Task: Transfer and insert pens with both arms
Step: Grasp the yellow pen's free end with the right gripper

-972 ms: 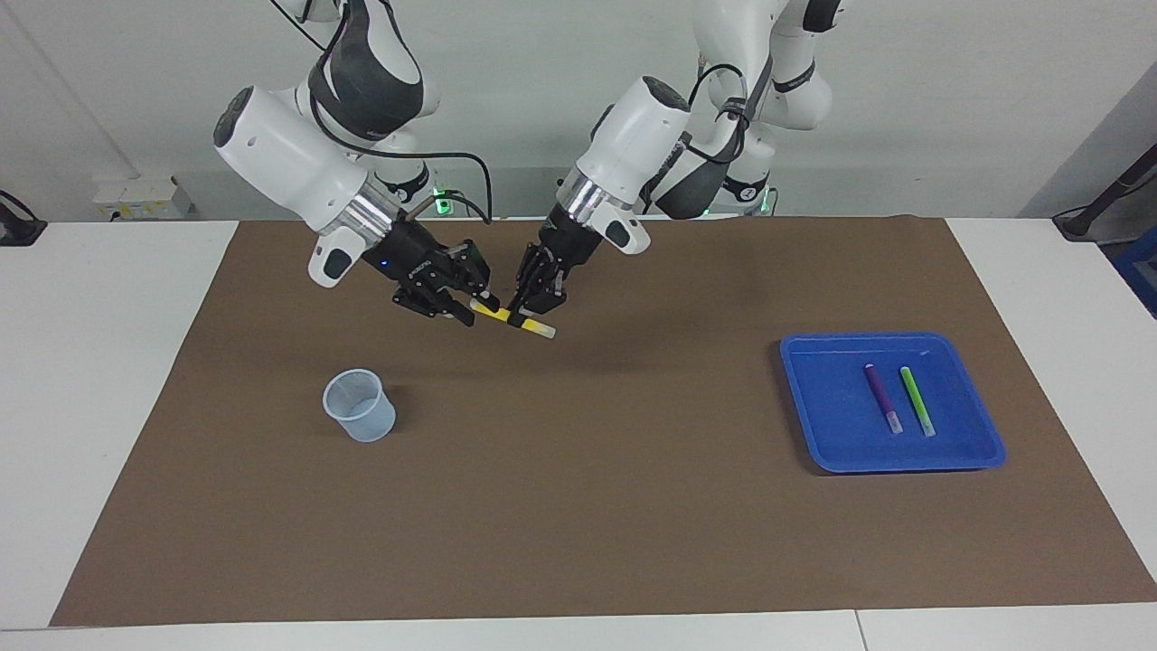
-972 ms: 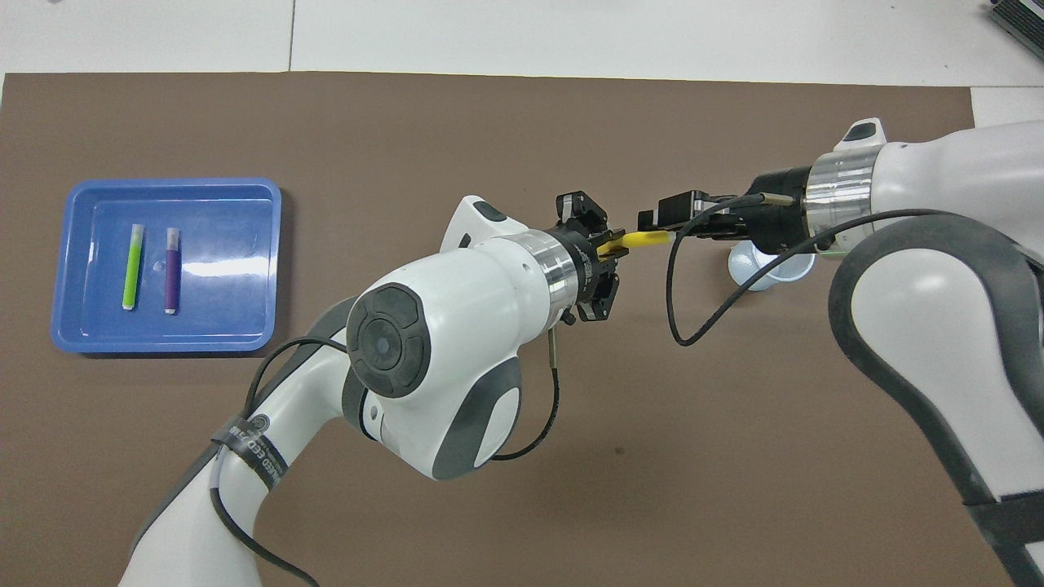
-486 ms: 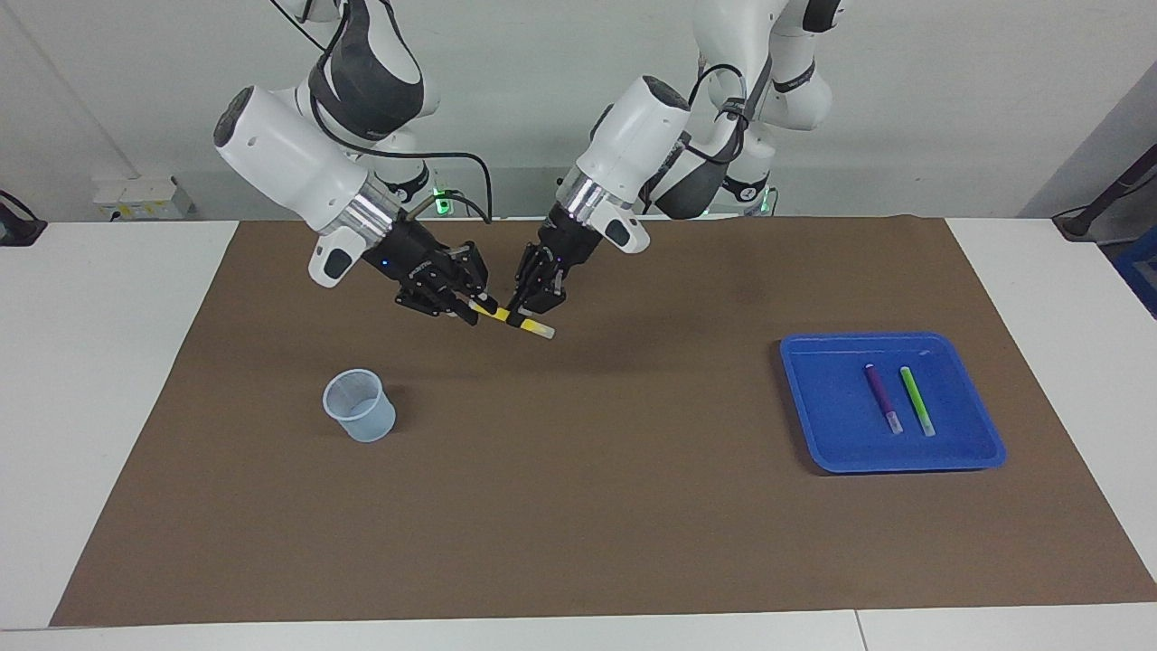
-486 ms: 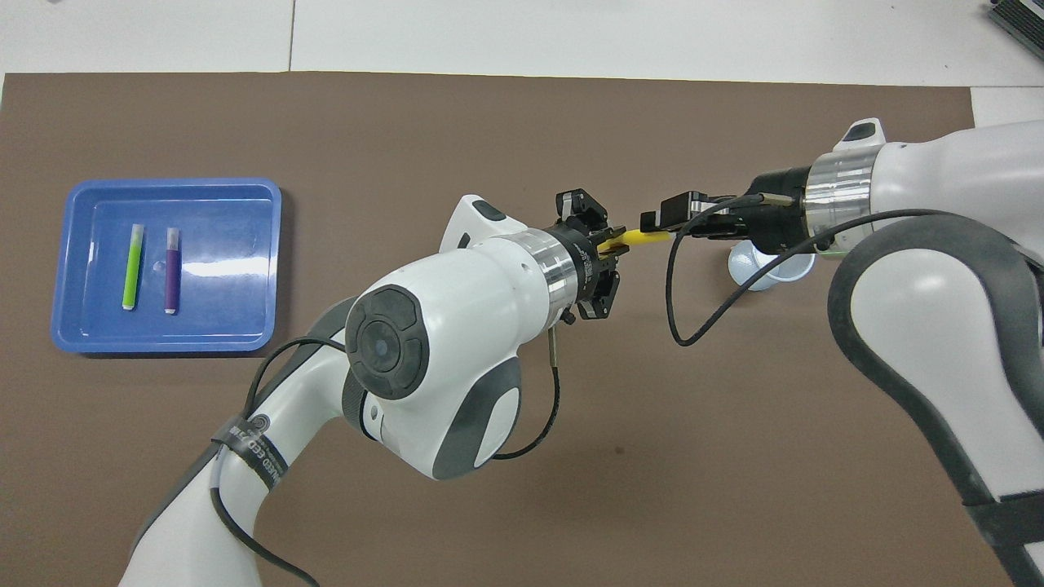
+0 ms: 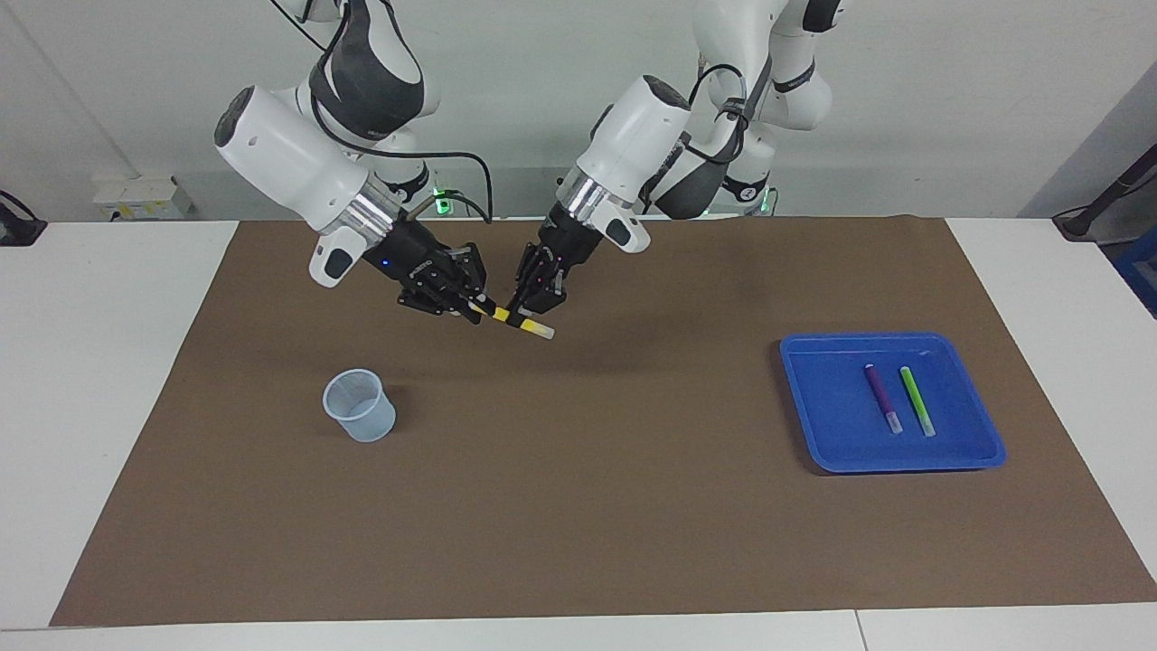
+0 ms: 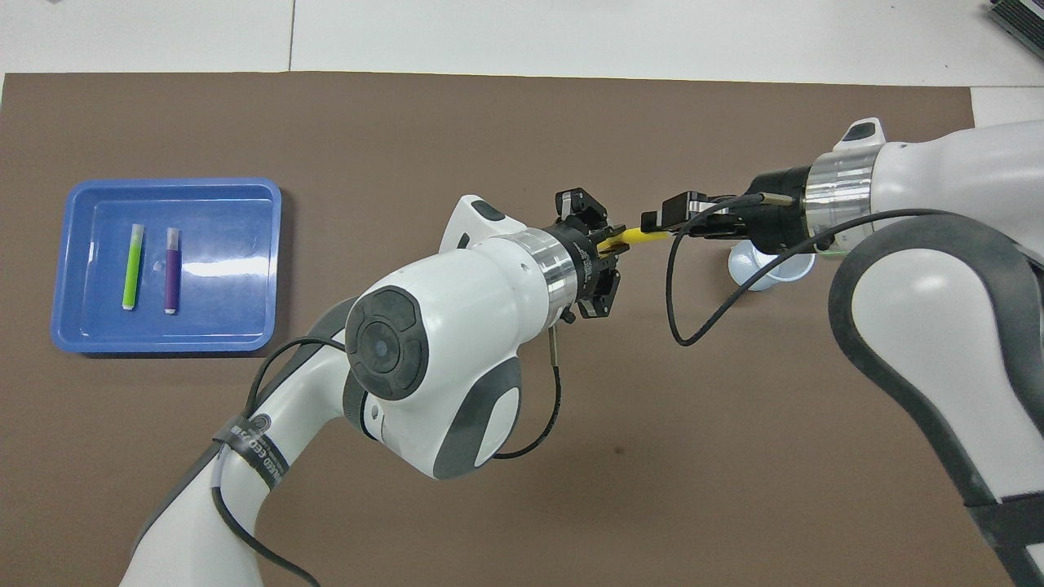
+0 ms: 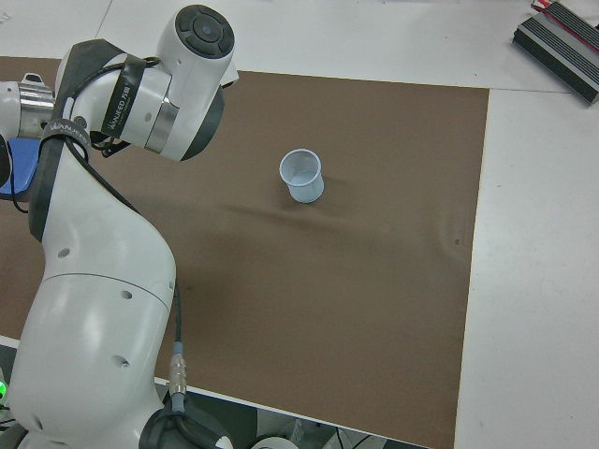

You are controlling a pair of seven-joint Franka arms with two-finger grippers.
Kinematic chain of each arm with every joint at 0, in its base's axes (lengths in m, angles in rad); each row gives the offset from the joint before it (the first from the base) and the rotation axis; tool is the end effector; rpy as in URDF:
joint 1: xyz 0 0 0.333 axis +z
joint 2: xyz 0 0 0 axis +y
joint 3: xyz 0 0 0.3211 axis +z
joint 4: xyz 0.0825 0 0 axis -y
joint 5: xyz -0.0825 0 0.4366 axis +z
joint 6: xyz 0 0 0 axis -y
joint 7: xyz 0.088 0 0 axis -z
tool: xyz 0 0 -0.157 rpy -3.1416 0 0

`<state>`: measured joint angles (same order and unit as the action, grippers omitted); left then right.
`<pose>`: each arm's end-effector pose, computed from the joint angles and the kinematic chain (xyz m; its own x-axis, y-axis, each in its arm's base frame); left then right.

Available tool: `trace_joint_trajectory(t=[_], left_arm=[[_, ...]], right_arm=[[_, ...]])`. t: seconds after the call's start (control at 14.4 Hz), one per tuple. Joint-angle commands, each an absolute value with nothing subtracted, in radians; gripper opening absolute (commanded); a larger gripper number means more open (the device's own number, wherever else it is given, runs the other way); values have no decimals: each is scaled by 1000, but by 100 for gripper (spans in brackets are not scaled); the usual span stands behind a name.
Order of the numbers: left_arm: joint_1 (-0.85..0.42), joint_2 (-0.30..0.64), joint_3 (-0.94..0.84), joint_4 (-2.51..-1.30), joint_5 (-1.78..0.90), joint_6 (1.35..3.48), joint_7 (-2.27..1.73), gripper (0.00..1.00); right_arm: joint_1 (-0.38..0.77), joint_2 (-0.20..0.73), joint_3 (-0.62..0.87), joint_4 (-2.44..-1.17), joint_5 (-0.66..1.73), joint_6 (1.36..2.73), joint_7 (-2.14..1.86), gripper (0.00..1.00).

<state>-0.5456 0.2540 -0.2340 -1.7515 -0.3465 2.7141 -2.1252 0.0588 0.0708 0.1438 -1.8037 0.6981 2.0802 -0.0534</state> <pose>0.5523 -0.5209 0.4558 0.0580 0.7839 -0.6181 0.9353 0.1739 0.3083 0.6455 0.1926 0.4820 0.9891 -0.0763 0.1259 0.0176 -0.7880 -0.6154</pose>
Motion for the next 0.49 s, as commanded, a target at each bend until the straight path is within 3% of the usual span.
trace_joint_trajectory(t=[0.0,0.42], left_arm=[[-563,253,-219,-1764,-362,2743,-2129,0],[-563,253,-219,-1763,-362,2743,-2128,0]], right_arm=[[49,63,147,-1807,713,2065,-89,1],[40,71,146,-1787,707,2051,-89,0]])
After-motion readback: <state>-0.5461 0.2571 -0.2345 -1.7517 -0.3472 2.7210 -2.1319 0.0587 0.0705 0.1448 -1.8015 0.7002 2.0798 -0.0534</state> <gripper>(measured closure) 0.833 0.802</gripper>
